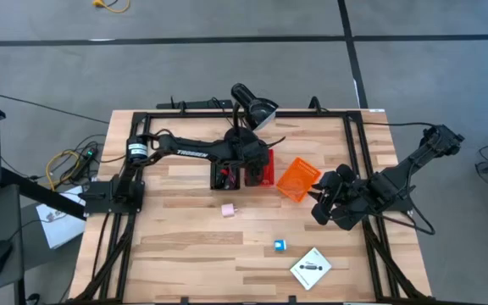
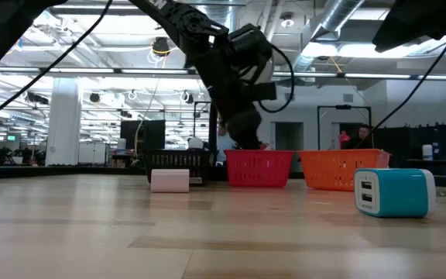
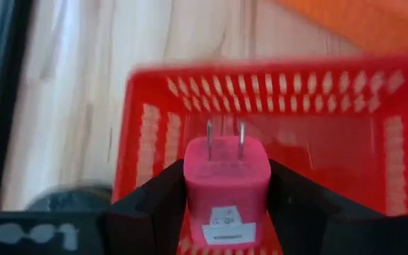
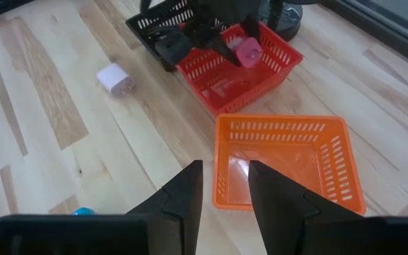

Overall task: Pick and place items into bin
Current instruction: Put the pink charger adapter into the red bin, then put the white charger adapter into the red bin

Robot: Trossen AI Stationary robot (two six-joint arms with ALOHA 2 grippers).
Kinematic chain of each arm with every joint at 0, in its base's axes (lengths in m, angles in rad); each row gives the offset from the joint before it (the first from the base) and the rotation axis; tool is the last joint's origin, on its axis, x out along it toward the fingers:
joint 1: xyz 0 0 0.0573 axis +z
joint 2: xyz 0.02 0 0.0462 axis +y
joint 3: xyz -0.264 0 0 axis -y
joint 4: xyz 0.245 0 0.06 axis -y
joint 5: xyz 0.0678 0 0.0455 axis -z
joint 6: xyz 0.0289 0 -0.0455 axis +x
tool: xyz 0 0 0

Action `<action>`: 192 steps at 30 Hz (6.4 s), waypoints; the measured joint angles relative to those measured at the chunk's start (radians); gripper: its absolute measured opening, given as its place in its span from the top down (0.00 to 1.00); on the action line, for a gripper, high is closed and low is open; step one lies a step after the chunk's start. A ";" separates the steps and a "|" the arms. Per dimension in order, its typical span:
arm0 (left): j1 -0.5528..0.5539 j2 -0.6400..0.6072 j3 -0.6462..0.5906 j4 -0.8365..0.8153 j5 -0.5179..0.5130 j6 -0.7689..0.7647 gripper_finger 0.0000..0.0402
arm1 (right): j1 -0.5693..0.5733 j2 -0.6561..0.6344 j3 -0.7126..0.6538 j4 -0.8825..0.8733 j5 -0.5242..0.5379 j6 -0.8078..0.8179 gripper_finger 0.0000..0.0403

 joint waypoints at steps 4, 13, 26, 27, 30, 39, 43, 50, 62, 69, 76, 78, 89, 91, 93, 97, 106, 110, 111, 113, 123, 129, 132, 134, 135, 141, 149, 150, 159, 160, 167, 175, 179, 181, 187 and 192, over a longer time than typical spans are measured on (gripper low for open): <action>0.000 0.016 -0.001 0.011 -0.010 -0.031 0.58 | 0.000 0.000 0.000 0.000 0.000 0.000 0.73; 0.000 0.017 -0.002 -0.002 -0.070 -0.034 0.58 | 0.000 0.000 0.000 0.000 0.003 -0.001 0.73; -0.072 -0.052 0.163 -0.318 -0.071 -0.093 0.58 | 0.000 0.000 0.000 0.004 0.026 0.000 0.73; -0.084 -0.062 0.195 -0.382 -0.070 -0.094 0.58 | 0.000 0.000 0.000 0.006 0.027 0.000 0.73; -0.122 -0.089 0.299 -0.556 -0.069 -0.094 0.58 | 0.000 0.000 0.000 0.007 0.022 0.015 0.73; -0.232 -0.209 0.501 -0.977 -0.091 -0.130 0.58 | 0.001 0.020 0.000 0.010 -0.015 0.047 0.73; -0.273 -0.299 0.505 -1.069 -0.185 -0.288 0.58 | -0.007 0.054 0.000 0.019 -0.023 0.036 0.73; -0.376 -0.385 0.451 -1.172 -0.241 -0.538 0.58 | -0.033 0.144 0.000 0.061 -0.090 0.034 0.73; -0.521 -0.391 -0.174 -0.647 -0.159 -0.553 0.58 | -0.045 0.214 0.000 0.158 -0.211 0.035 0.73; -0.467 -0.394 -0.256 -0.356 0.008 -0.512 0.58 | -0.046 0.211 0.000 0.162 -0.203 0.025 0.73; -0.400 -0.394 -0.257 -0.348 0.041 -0.427 0.58 | -0.044 0.211 0.000 0.162 -0.203 0.024 0.73; -0.380 -0.394 -0.257 -0.349 0.046 -0.502 0.57 | -0.044 0.211 0.000 0.165 -0.203 0.024 0.73; -0.361 -0.284 -0.257 -0.332 0.108 -0.493 0.43 | -0.044 0.211 0.000 0.163 -0.203 0.023 0.73; -0.365 -0.247 -0.258 -0.299 0.115 -0.474 0.41 | -0.044 0.211 0.000 0.164 -0.205 0.024 0.73; -0.365 -0.226 -0.258 -0.286 0.118 -0.444 0.40 | -0.044 0.211 0.000 0.165 -0.206 0.024 0.73; -0.346 -0.193 -0.257 -0.285 0.111 -0.425 0.40 | -0.044 0.211 0.000 0.165 -0.206 0.024 0.73; -0.307 -0.184 -0.257 -0.277 0.093 -0.425 0.40 | -0.046 0.211 0.000 0.164 -0.206 0.024 0.73; -0.290 -0.184 -0.257 -0.255 0.092 -0.425 0.40 | -0.046 0.211 0.000 0.164 -0.206 0.024 0.73; -0.287 -0.184 -0.257 -0.245 0.092 -0.425 0.40 | -0.046 0.210 0.000 0.165 -0.206 0.024 0.73; -0.282 -0.184 -0.257 -0.237 0.093 -0.419 0.40 | -0.046 0.210 0.000 0.164 -0.206 0.023 0.73; -0.285 -0.183 -0.257 -0.225 0.174 -0.265 0.40 | -0.046 0.210 0.000 0.165 -0.206 0.002 0.73; -0.285 -0.183 -0.257 -0.218 0.161 -0.256 0.40 | -0.046 0.210 0.000 0.165 -0.206 -0.001 0.73; -0.285 -0.183 -0.257 -0.205 0.155 -0.252 0.40 | -0.046 0.210 0.000 0.165 -0.205 -0.001 0.73; -0.285 -0.178 -0.257 -0.199 0.155 -0.251 0.40 | -0.046 0.210 0.000 0.165 -0.205 -0.001 0.73; -0.285 -0.170 -0.257 -0.191 0.155 -0.251 0.40 | -0.046 0.210 0.000 0.165 -0.205 -0.001 0.73; -0.285 -0.126 -0.257 -0.227 0.148 -0.245 0.40 | -0.046 0.210 0.000 0.169 -0.205 -0.003 0.73; -0.285 -0.121 -0.256 -0.207 0.129 -0.243 0.40 | -0.046 0.210 0.001 0.178 -0.203 -0.027 0.73; -0.285 -0.122 -0.256 -0.206 0.129 -0.241 0.40 | -0.046 0.211 0.001 0.180 -0.202 -0.027 0.73; -0.285 -0.122 -0.256 -0.178 0.140 -0.228 0.53 | -0.046 0.211 0.001 0.180 -0.200 -0.028 0.73; -0.285 -0.122 -0.256 -0.165 0.145 -0.228 0.55 | -0.046 0.211 0.001 0.180 -0.198 -0.028 0.73; -0.283 -0.123 -0.193 -0.087 0.219 -0.230 0.55 | -0.046 0.211 0.001 0.180 -0.183 -0.028 0.73; -0.255 -0.127 -0.039 -0.072 0.206 -0.041 0.55 | -0.046 0.211 0.001 0.181 -0.183 -0.028 0.73; -0.207 -0.171 -0.027 -0.084 0.220 0.026 0.55 | -0.045 0.211 0.001 0.184 -0.183 -0.027 0.73; -0.166 -0.208 -0.028 -0.110 0.219 0.039 0.55 | -0.045 0.211 0.001 0.185 -0.183 -0.027 0.73; -0.031 -0.313 -0.031 -0.242 0.253 0.086 0.55 | -0.045 0.211 0.001 0.186 -0.183 -0.027 0.73; 0.072 -0.347 -0.030 -0.209 0.580 0.166 0.55 | -0.045 0.211 0.001 0.189 -0.173 -0.027 0.73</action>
